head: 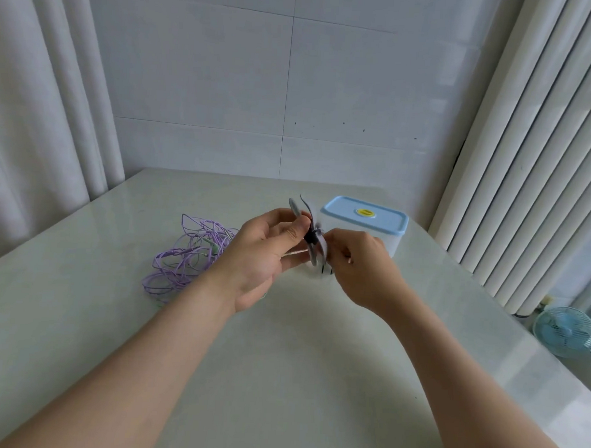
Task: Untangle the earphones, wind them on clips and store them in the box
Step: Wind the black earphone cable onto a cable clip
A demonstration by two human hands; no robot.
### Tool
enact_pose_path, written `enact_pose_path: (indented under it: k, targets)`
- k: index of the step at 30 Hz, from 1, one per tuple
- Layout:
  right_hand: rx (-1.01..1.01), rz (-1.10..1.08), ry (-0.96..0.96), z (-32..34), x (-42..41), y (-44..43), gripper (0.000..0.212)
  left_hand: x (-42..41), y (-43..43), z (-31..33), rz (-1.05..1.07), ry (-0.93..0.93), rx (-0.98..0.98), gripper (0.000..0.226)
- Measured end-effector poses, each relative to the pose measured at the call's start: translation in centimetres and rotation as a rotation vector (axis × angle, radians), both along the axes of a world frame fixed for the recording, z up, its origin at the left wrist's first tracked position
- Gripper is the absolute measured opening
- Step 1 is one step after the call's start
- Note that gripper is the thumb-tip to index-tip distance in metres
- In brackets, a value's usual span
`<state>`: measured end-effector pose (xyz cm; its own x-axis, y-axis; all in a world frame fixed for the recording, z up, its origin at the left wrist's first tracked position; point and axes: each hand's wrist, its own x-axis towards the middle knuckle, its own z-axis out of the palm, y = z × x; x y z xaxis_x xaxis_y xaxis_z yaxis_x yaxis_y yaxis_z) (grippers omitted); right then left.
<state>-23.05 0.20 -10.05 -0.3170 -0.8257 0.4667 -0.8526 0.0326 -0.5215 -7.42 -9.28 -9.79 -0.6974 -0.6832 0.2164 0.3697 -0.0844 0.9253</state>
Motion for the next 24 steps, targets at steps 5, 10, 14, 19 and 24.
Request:
enact_pose_path:
  k: [5,10,14,19,24]
  targets:
    - [0.069,0.144,0.005,0.0,1.2,0.4,0.023,0.3,-0.7,0.3,0.034,0.084,0.139,0.032]
    - [0.195,0.183,-0.213,1.1,1.8,0.9,0.028,0.7,-1.5,0.5,0.121,0.205,0.282,0.024]
    - [0.274,0.16,-0.263,1.4,2.0,1.2,0.029,0.5,-1.9,0.4,0.234,0.265,0.383,0.021]
    - [0.368,0.235,-0.289,2.4,3.0,1.9,0.034,-0.4,-1.1,0.5,0.332,0.271,0.4,0.021]
    - [0.343,0.365,-0.39,3.3,4.1,2.3,0.035,-0.3,-1.3,-1.0,0.471,-0.039,0.007,0.032]
